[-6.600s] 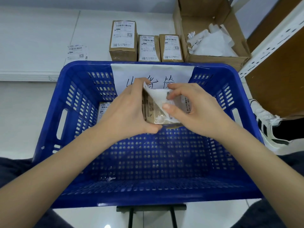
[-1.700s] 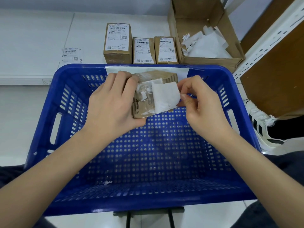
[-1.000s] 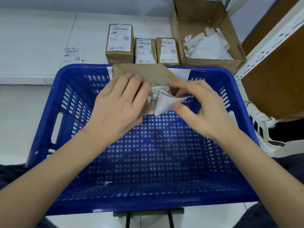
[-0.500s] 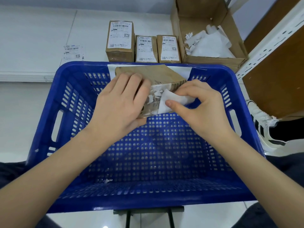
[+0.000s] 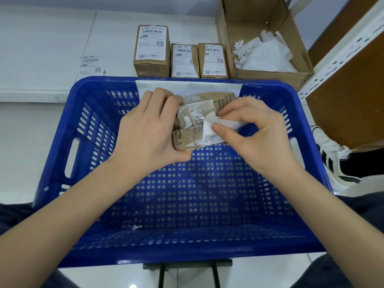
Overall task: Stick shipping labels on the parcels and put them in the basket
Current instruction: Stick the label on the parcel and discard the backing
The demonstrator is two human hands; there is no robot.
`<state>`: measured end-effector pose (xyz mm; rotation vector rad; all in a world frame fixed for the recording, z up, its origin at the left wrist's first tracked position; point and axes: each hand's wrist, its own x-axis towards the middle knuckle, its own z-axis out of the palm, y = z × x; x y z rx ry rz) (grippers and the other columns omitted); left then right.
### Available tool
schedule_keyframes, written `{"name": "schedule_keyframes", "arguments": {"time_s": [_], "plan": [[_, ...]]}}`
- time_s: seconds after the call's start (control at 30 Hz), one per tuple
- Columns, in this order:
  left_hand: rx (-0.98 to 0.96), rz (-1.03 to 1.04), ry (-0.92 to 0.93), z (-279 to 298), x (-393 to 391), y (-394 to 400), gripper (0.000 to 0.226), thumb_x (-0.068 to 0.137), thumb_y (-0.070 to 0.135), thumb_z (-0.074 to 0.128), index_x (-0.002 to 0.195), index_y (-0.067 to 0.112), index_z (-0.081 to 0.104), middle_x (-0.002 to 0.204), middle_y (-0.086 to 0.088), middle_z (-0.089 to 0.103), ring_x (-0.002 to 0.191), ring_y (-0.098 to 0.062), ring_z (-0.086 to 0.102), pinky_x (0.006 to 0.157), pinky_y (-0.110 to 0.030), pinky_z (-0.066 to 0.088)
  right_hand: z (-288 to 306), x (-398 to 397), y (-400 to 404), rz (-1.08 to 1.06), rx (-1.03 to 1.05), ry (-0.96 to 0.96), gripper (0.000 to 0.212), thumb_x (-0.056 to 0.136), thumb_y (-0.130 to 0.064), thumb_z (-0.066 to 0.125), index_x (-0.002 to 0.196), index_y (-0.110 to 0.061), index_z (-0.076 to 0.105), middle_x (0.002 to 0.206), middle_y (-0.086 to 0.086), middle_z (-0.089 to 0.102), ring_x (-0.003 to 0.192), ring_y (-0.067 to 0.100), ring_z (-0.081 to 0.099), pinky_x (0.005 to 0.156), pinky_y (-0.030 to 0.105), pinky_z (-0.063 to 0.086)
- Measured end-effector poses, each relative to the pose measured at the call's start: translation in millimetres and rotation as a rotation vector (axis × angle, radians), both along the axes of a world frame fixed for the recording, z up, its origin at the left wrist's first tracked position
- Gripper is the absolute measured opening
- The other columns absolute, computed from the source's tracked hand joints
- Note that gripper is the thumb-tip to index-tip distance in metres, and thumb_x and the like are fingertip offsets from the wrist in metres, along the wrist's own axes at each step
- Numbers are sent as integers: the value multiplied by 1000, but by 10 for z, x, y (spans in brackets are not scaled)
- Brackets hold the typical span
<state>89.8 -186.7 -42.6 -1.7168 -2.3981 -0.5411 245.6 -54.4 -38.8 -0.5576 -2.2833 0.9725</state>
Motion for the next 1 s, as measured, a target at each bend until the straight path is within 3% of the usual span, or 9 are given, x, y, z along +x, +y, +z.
{"name": "schedule_keyframes", "arguments": {"time_s": [0.23, 0.43, 0.67, 0.77, 0.9, 0.93, 1.0], "plan": [[-20, 44, -91, -14, 3, 0, 85, 42, 48, 83, 112, 9, 56, 106, -8, 56, 95, -28, 55, 52, -29, 39, 10, 17, -15, 46, -22, 44, 9, 80, -27, 68, 80, -18, 70, 97, -4, 64, 97, 16, 60, 84, 25, 47], [-31, 87, -210, -17, 1, 13, 87, 44, 56, 74, 117, 14, 53, 111, -2, 54, 99, -21, 54, 61, -33, 42, 34, 26, -33, 88, -18, 78, 4, 80, -21, 70, 78, -20, 67, 97, -1, 64, 96, 16, 60, 83, 21, 45], [-72, 115, -340, 5, 4, 33, 89, 44, 49, 81, 121, 17, 49, 115, 3, 50, 100, -15, 51, 71, -35, 45, 53, 43, -10, 126, 5, 55, 13, 79, -22, 72, 80, -10, 69, 98, 4, 64, 97, 16, 60, 83, 23, 47], [-76, 90, -256, -29, 27, 24, 87, 45, 48, 82, 118, 13, 52, 111, -1, 52, 99, -20, 53, 65, -37, 47, 80, 52, 24, 153, -48, -61, 35, 72, -39, 74, 102, -22, 64, 109, -1, 60, 106, 4, 54, 91, 13, 40], [-91, 73, -178, -70, 47, -5, 84, 43, 48, 82, 114, 10, 55, 107, -4, 54, 98, -24, 55, 59, -33, 43, 172, 89, 140, 212, -200, -250, 88, 56, -58, 76, 133, -48, 33, 137, -15, 39, 123, -8, 41, 101, 9, 34], [-99, 76, -171, -73, 44, -10, 85, 43, 47, 83, 115, 10, 55, 108, -3, 54, 99, -24, 55, 59, -32, 42, 193, 94, 160, 208, -261, -282, 96, 55, -59, 74, 138, -48, 26, 142, -17, 35, 125, -7, 41, 102, 13, 36], [-117, 99, -173, -65, 28, -9, 87, 45, 49, 82, 117, 12, 53, 111, -2, 52, 102, -22, 53, 61, -32, 40, 214, 87, 155, 169, -331, -310, 89, 67, -61, 66, 142, -40, 24, 143, -15, 36, 121, -8, 44, 101, 14, 37]]}}
